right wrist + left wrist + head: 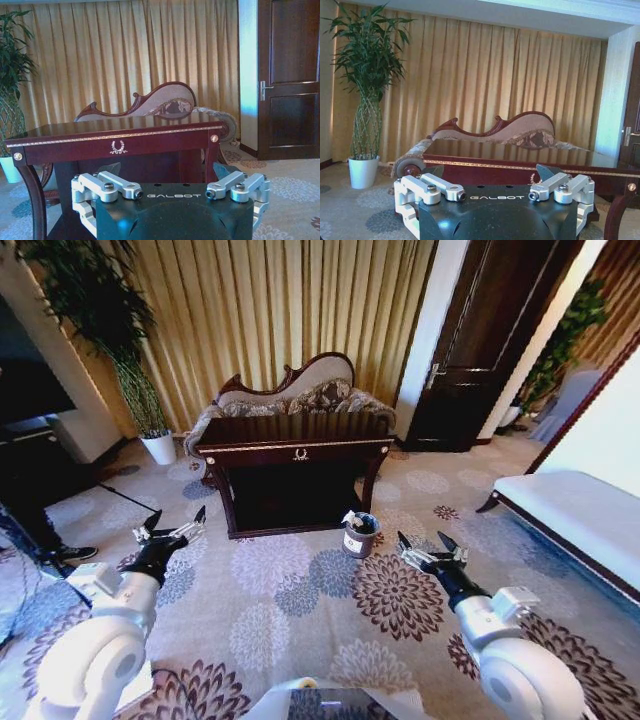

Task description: Move to the front of the table and place the trash on the table into the trash bin.

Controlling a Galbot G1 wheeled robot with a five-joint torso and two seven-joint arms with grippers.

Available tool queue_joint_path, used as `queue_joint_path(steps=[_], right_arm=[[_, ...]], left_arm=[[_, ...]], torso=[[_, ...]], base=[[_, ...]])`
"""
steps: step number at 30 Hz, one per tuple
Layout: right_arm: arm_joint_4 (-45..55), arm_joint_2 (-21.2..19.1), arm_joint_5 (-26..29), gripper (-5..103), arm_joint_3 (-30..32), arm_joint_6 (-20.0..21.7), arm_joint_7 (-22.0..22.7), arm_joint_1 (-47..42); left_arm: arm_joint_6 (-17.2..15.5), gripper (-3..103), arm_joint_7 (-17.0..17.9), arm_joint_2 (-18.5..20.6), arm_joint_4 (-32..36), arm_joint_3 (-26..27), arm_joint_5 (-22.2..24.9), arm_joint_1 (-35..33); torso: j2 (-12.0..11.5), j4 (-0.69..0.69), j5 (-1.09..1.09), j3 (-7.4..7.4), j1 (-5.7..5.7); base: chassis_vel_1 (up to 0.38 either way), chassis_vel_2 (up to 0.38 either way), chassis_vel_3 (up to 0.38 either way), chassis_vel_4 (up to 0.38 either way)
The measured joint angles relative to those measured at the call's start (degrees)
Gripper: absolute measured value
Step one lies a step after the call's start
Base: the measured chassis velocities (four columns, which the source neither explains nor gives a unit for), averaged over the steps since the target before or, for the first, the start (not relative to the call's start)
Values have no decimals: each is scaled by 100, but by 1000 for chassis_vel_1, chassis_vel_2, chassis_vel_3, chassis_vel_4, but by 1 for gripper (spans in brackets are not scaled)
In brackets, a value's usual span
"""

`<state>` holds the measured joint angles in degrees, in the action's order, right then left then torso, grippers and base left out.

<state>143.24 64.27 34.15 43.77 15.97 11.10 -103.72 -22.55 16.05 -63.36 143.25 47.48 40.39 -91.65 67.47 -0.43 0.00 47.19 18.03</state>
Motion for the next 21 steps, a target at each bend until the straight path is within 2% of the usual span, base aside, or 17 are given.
queue_joint_path(steps=[21], right_arm=[[0, 21, -32, 100, 25, -35, 29, -9]], left_arm=[[32, 100, 7, 4, 0, 13, -41, 5]], torso=[[2, 0, -1, -2, -3]], base=[[0, 0, 0, 0]])
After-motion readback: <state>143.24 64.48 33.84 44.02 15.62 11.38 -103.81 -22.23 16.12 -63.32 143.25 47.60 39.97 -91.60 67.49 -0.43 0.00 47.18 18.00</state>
